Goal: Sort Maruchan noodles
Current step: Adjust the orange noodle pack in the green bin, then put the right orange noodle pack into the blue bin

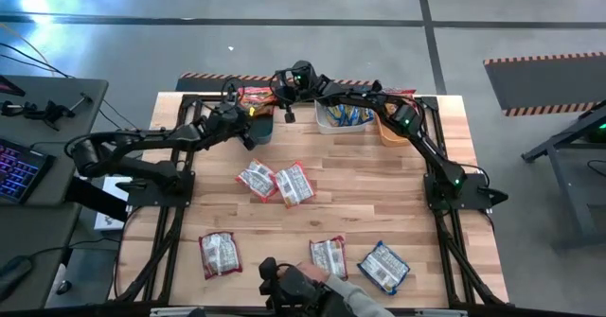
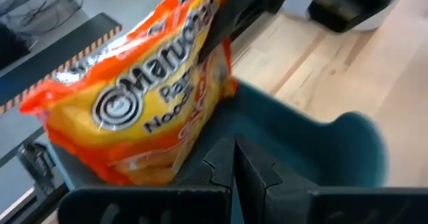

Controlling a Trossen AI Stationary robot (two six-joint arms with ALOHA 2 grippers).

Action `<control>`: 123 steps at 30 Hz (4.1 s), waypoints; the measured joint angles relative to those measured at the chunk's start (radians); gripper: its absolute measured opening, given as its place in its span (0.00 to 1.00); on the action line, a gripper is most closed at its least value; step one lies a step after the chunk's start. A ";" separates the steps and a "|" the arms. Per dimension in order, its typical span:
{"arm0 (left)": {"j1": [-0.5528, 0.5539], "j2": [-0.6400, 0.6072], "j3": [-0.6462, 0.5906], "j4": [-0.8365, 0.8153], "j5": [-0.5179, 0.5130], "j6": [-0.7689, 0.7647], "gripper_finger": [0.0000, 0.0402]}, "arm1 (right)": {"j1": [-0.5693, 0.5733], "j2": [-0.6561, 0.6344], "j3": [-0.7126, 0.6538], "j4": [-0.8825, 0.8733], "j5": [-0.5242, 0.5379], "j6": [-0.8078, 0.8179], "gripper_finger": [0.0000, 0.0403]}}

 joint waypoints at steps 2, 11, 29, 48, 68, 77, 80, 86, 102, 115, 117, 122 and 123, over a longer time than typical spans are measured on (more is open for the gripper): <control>0.000 0.019 0.000 0.007 -0.021 0.000 0.00 | 0.000 0.000 0.000 0.001 0.000 0.000 0.06; 0.003 0.032 0.000 0.000 -0.030 0.000 0.00 | 0.008 0.000 0.000 -0.020 0.006 -0.026 0.11; 0.052 0.234 -0.002 0.139 0.048 -0.027 0.00 | 0.035 0.000 0.000 -0.004 0.059 0.026 0.11; 0.109 0.292 0.020 0.199 0.028 -0.066 0.00 | 0.030 -0.012 0.001 -0.004 0.100 0.071 0.54; 0.108 0.292 0.020 0.243 0.000 -0.068 0.00 | -0.013 -0.256 0.002 -0.205 0.311 0.060 0.31; 0.106 0.292 0.020 0.229 0.000 -0.037 0.00 | -0.026 -0.301 0.002 -0.281 0.319 0.087 0.03; 0.103 0.292 0.020 0.225 0.001 -0.029 0.00 | -0.025 -0.301 0.002 -0.302 0.318 0.089 0.05; 0.099 0.274 0.020 0.224 0.001 -0.082 0.01 | -0.025 -0.301 0.001 -0.300 0.314 0.092 0.01; 0.099 0.180 0.021 0.180 -0.008 -0.157 0.00 | -0.025 -0.300 0.000 -0.403 0.243 0.125 0.00; 0.012 -0.007 0.021 0.141 -0.007 -0.033 0.00 | -0.025 -0.347 -0.151 -0.329 0.291 0.132 0.00; -0.015 -0.042 0.021 0.137 0.015 -0.001 0.00 | -0.023 -0.388 -0.260 -0.209 0.344 0.162 0.00; -0.093 -0.106 0.021 0.066 0.154 0.096 0.00 | -0.023 -0.579 -0.535 0.057 0.396 0.305 0.00; -0.112 -0.113 0.021 0.040 0.185 0.112 0.00 | -0.024 -0.618 -0.588 0.076 0.400 0.329 0.00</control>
